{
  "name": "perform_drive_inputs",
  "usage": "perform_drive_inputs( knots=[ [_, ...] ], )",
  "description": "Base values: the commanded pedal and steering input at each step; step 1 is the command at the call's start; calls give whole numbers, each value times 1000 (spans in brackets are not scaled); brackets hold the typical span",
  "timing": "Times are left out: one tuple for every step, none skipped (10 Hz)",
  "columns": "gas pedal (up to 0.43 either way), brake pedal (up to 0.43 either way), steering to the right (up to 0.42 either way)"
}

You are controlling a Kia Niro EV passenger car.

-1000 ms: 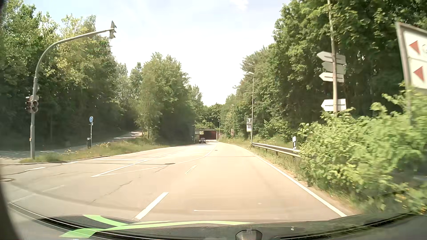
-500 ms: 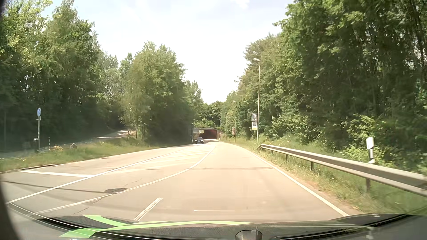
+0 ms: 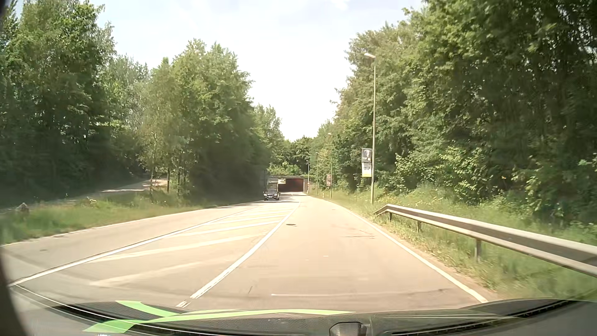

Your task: Follow the waypoints while adhering to traffic rules and regulations

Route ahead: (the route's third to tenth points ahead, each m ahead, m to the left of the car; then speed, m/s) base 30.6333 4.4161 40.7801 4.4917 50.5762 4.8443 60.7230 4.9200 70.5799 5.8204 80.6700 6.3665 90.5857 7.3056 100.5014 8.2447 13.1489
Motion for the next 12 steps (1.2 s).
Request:
perform_drive_inputs(
  knots=[
    [0,0,-5],
    [0,0,-5],
    [0,0,-5],
    [0,0,-5],
    [20,0,-4],
    [47,0,-5],
    [47,0,-5],
    [47,0,-4],
    [59,0,-5],
    [67,0,-4],
    [79,0,-5],
    [79,0,-5]
  ],
)
